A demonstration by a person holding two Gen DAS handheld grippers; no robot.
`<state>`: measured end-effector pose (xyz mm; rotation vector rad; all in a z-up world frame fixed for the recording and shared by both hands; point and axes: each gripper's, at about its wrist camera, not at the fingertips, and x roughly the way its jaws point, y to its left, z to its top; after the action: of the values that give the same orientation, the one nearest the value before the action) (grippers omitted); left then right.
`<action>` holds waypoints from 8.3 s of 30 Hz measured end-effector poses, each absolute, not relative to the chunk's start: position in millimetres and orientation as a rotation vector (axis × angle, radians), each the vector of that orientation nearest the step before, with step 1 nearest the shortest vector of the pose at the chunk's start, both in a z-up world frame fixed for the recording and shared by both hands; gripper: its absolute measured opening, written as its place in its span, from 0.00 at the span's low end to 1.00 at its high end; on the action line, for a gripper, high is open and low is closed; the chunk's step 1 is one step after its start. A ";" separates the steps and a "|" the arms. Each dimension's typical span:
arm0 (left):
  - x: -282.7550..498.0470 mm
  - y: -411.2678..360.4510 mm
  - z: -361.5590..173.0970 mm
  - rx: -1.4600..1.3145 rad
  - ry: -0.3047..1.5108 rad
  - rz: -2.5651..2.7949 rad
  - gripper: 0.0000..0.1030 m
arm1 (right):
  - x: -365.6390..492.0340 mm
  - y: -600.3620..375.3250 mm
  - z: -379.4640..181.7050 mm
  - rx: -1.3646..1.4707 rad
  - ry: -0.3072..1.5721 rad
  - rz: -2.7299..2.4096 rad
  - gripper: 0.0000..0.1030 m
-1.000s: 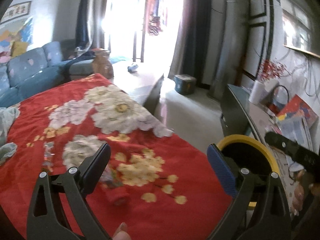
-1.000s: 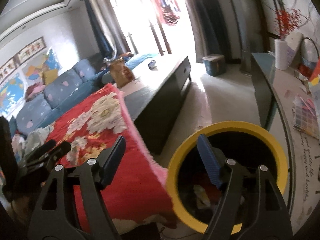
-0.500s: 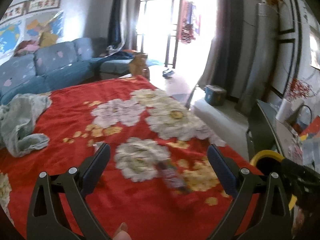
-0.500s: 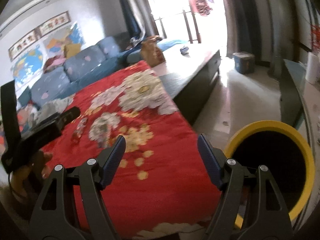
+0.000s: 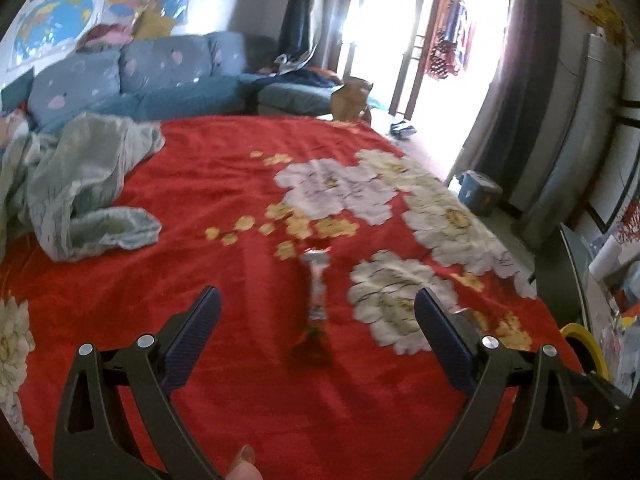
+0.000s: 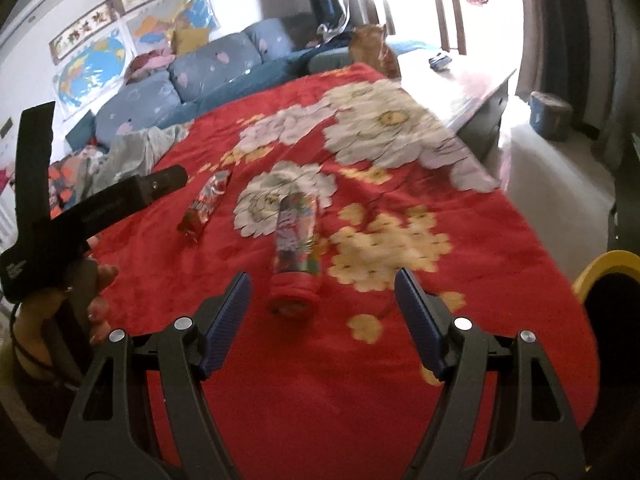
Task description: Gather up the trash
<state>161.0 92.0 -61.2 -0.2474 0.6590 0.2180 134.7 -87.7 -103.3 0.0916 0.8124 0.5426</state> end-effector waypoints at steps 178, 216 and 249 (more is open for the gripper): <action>143.7 -183.6 -51.5 0.048 0.712 -0.454 0.93 | 45.2 -377.7 -76.4 0.440 0.613 -0.056 0.82; 44.3 -68.3 -20.3 -0.012 0.466 -0.196 0.94 | -33.0 -231.1 -44.3 0.083 0.213 -0.071 0.90; 42.4 -69.0 -19.5 -0.012 0.463 -0.197 0.94 | -34.2 -229.5 -48.1 0.102 0.222 -0.087 0.90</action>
<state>42.4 -69.0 -19.5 -0.0116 0.4627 -0.1967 -34.2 -229.5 -48.1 0.1020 0.2219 -0.0871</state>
